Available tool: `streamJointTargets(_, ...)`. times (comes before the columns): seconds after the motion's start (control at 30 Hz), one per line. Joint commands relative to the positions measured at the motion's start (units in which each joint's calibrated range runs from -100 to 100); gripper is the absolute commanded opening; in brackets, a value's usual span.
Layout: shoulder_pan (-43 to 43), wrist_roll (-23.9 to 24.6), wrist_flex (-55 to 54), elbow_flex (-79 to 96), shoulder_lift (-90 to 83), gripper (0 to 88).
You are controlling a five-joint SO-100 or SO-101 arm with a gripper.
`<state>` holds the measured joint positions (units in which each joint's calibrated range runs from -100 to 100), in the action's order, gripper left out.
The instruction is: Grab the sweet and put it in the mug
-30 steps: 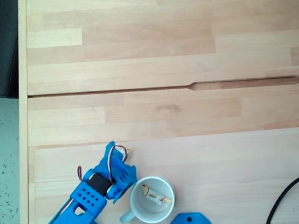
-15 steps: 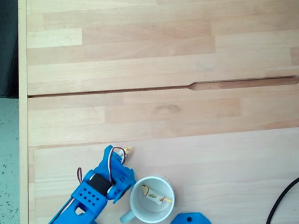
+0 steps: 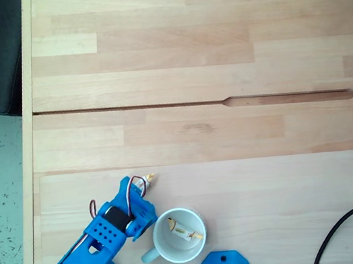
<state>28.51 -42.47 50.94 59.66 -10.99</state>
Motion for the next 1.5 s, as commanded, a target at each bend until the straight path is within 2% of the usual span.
streamJointTargets(0.0, 0.25, 0.20, -0.69, 0.64, -0.28, 35.2)
streamJointTargets(0.53, -0.48, 0.20, -0.77, 0.29, -0.28, 34.4)
streamJointTargets(0.7, -0.55, -0.20, -0.77, 0.29, -0.28, 22.1)
streamJointTargets(0.9, -0.55, -0.20, -0.77, 0.38, -0.46, 12.7)
streamJointTargets(1.03, -0.55, -0.20, -0.77, 0.47, -0.37, 9.1)
streamJointTargets(1.33, -0.84, -0.15, -0.77, -0.16, -0.54, 7.1)
streamJointTargets(1.47, -3.53, 0.24, -0.77, -0.16, -0.46, 5.8)
